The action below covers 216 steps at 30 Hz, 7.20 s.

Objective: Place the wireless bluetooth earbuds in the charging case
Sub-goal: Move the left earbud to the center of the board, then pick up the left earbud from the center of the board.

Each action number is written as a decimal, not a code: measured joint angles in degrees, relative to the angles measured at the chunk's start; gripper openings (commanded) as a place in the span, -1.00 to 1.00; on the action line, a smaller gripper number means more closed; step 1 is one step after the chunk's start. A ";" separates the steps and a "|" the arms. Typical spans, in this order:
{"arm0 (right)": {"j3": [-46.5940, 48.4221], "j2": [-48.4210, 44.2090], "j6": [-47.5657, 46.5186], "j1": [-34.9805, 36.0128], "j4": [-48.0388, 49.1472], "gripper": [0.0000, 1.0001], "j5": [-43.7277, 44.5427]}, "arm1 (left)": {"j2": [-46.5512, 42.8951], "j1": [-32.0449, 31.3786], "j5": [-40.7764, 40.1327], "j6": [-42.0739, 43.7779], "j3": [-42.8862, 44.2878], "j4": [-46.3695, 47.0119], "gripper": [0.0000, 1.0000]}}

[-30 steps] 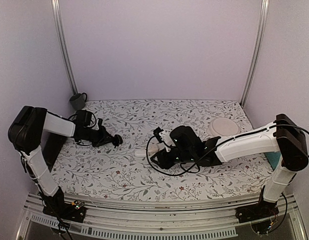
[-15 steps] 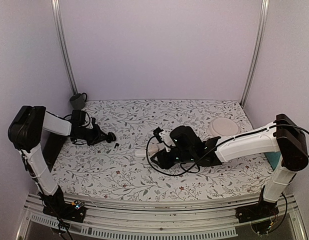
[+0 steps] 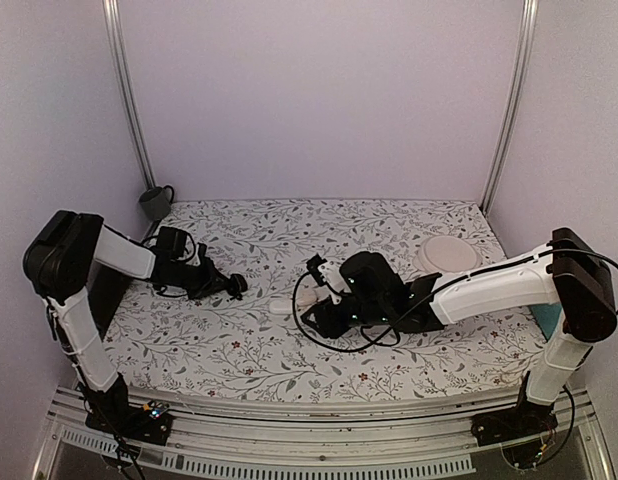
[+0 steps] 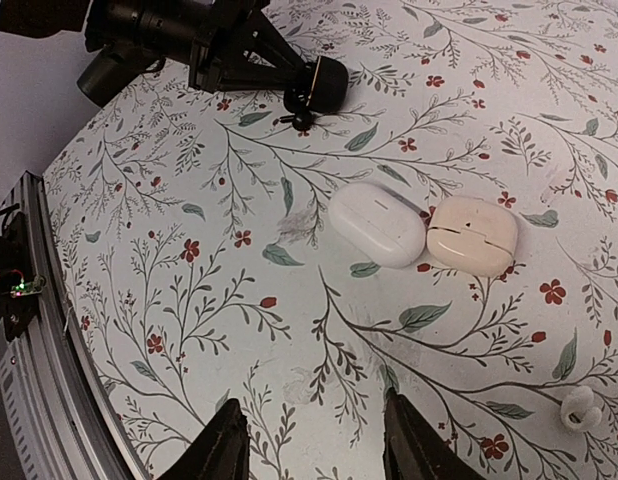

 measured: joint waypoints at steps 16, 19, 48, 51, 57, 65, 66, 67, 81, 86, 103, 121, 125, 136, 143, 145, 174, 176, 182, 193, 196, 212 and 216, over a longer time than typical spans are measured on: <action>-0.98 -0.04 0.22 0.00 -0.02 -0.06 -0.04 | -10.67 -10.73 -2.99 -8.74 -16.87 9.70 -1.00; -0.98 -0.04 0.48 0.02 -0.02 -0.06 -0.33 | -13.00 -14.88 -4.92 -12.02 -19.82 11.43 -1.00; 21.94 17.70 13.99 9.33 -19.65 -0.06 7.87 | -29.77 -17.88 -11.72 -7.19 -20.61 -3.98 -1.00; 24.87 19.91 14.23 9.46 -21.99 -0.06 9.11 | -31.52 -17.70 -11.58 -6.10 -20.76 -5.29 -1.00; 30.82 24.98 14.47 10.21 -26.71 -0.05 11.21 | -33.09 -16.22 -11.10 -3.76 -20.72 -6.78 -1.00; 34.51 27.71 14.91 10.58 -30.62 -0.02 13.25 | -33.59 -14.03 -9.94 -1.62 -20.28 -8.39 -1.00; 34.97 27.93 15.02 10.58 -30.91 -0.01 13.53 | -33.59 -13.86 -9.79 -1.38 -20.17 -8.46 -1.00; 35.23 28.09 15.04 10.58 -31.04 0.00 13.73 | -33.59 -13.70 -9.57 -1.20 -20.04 -8.48 -1.00; 35.74 28.39 14.80 8.98 -32.28 0.02 15.06 | -33.38 -12.76 -8.33 0.04 -19.34 -8.46 -1.00; 35.69 28.39 14.60 7.45 -32.15 -0.02 14.97 | -33.35 -12.66 -7.82 0.17 -19.32 -8.46 -1.00; 35.63 23.98 21.94 7.10 -32.54 -0.23 5.88 | -33.38 -12.46 -7.58 0.20 -19.32 -8.46 -1.00; 37.79 25.55 28.00 4.92 -33.53 -0.33 0.66 | -35.10 -12.07 -7.52 0.22 -19.32 -8.52 -1.00; 37.77 26.62 29.22 4.66 -33.40 -0.37 -0.48 | -35.10 -11.78 -7.52 0.26 -19.32 -8.52 -1.00; 37.66 27.89 30.10 3.39 -32.76 -0.39 -2.10 | -35.10 -11.06 -7.34 0.70 -19.32 -8.52 -1.00; 37.66 28.74 30.10 3.37 -32.41 -0.39 -2.86 | -35.10 -10.69 -7.26 1.11 -19.32 -8.52 -1.00; 37.73 28.81 30.10 3.34 -32.35 -0.39 -2.93 | -35.10 -10.58 -7.21 1.22 -19.32 -8.52 -1.00; 52.30 36.57 21.57 3.32 -42.12 -0.40 1.36 | -35.41 -9.18 -6.21 1.70 -19.32 -8.52 -1.00; 53.09 36.87 21.16 3.45 -43.21 -0.40 1.79 | -35.41 -9.16 -6.21 1.70 -19.32 -8.52 -1.00; 55.06 37.64 20.31 3.87 -46.14 -0.40 2.67 | -35.41 -9.09 -6.21 1.70 -19.32 -8.52 -1.00; 59.08 39.69 19.37 4.28 -49.40 -0.44 3.65 | -35.41 -9.07 -6.23 1.70 -19.30 -8.52 -1.00; 59.80 40.09 19.21 4.46 -49.62 -0.44 3.65 | -35.41 -9.09 -6.21 1.70 -19.30 -8.52 -1.00; 62.53 41.46 18.78 5.35 -52.26 -0.45 5.03 | -35.41 -9.07 -6.21 1.70 -19.28 -8.52 -1.00; 62.79 41.57 18.56 5.57 -52.87 -0.45 5.29 | -35.41 -9.07 -6.21 1.70 -19.26 -8.52 -1.00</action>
